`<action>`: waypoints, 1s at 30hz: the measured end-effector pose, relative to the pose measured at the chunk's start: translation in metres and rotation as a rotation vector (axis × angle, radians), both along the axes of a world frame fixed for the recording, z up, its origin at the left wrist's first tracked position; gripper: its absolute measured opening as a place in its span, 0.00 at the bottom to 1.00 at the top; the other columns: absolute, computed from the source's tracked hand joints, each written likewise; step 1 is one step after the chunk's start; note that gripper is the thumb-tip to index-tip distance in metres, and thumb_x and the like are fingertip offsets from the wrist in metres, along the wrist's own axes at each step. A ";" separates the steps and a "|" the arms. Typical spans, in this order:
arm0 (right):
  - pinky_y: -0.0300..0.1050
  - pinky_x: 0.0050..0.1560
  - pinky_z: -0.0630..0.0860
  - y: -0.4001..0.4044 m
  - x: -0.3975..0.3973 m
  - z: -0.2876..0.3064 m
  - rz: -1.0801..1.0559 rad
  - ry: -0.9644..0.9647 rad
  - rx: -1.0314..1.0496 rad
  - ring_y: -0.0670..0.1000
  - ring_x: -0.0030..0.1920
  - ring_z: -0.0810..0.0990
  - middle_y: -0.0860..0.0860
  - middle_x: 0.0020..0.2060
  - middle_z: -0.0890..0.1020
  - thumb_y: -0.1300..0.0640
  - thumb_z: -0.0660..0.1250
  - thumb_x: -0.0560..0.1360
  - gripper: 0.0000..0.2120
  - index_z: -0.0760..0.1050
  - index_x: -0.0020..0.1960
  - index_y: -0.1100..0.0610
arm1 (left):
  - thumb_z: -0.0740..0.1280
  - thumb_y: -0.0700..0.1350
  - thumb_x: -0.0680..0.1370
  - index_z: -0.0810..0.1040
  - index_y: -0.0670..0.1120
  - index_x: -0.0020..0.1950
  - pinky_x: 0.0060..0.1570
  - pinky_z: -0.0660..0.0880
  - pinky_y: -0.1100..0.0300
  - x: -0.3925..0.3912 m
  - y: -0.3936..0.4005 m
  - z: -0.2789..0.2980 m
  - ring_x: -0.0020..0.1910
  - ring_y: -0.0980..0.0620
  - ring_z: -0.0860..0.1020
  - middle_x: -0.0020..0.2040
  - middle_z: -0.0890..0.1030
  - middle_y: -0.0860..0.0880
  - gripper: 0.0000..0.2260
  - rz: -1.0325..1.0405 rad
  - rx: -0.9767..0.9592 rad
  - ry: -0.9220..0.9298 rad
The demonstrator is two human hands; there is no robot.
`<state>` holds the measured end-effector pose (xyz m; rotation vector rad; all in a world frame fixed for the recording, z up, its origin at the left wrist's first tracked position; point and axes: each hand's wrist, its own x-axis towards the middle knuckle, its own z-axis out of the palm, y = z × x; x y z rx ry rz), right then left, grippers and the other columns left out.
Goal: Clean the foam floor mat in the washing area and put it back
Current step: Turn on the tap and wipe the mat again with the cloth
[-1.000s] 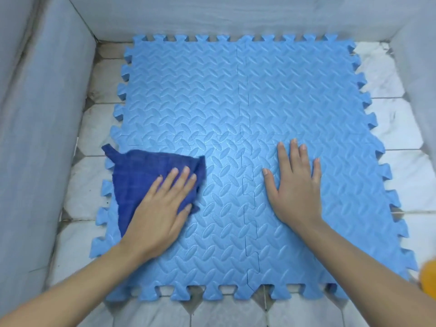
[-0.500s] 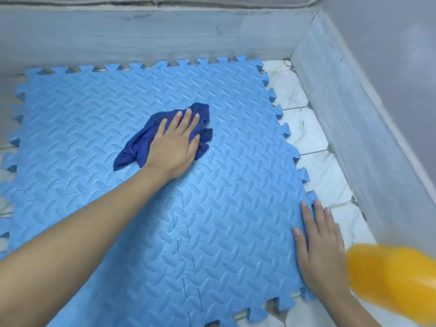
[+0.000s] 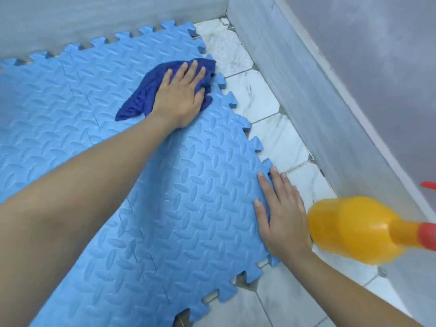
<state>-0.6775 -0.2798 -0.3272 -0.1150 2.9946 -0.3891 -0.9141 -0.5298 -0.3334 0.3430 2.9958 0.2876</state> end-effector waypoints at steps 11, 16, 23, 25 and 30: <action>0.53 0.76 0.59 0.000 0.002 -0.005 -0.095 0.139 -0.131 0.52 0.77 0.60 0.53 0.76 0.64 0.58 0.52 0.79 0.25 0.63 0.76 0.59 | 0.52 0.52 0.79 0.61 0.45 0.76 0.71 0.55 0.48 0.260 0.032 0.016 0.76 0.48 0.58 0.77 0.59 0.48 0.26 -0.536 0.071 -0.090; 0.51 0.78 0.53 0.003 0.003 -0.008 -0.086 0.155 -0.134 0.53 0.77 0.60 0.56 0.75 0.65 0.64 0.52 0.76 0.27 0.63 0.76 0.62 | 0.53 0.52 0.77 0.62 0.45 0.76 0.71 0.55 0.48 0.243 0.039 0.008 0.75 0.48 0.61 0.77 0.61 0.47 0.27 -0.533 -0.003 -0.030; 0.54 0.78 0.54 0.003 0.002 -0.008 -0.071 0.134 -0.119 0.55 0.77 0.60 0.57 0.76 0.64 0.64 0.49 0.76 0.28 0.62 0.76 0.62 | 0.42 0.53 0.79 0.53 0.45 0.78 0.74 0.47 0.49 0.151 0.064 0.010 0.77 0.47 0.51 0.79 0.52 0.47 0.28 -0.273 -0.063 -0.024; 0.54 0.78 0.55 0.002 0.002 -0.008 -0.066 0.131 -0.116 0.55 0.77 0.60 0.57 0.76 0.64 0.62 0.48 0.75 0.29 0.62 0.76 0.63 | 0.44 0.53 0.79 0.55 0.44 0.78 0.74 0.48 0.49 0.175 0.062 0.012 0.77 0.47 0.53 0.79 0.53 0.46 0.28 -0.298 -0.081 -0.017; 0.51 0.78 0.53 0.003 0.003 -0.008 -0.064 0.129 -0.122 0.55 0.77 0.60 0.57 0.76 0.64 0.61 0.47 0.76 0.29 0.62 0.76 0.62 | 0.50 0.54 0.80 0.60 0.43 0.76 0.72 0.55 0.48 0.274 0.047 0.015 0.75 0.46 0.59 0.77 0.58 0.45 0.27 -0.442 -0.059 -0.050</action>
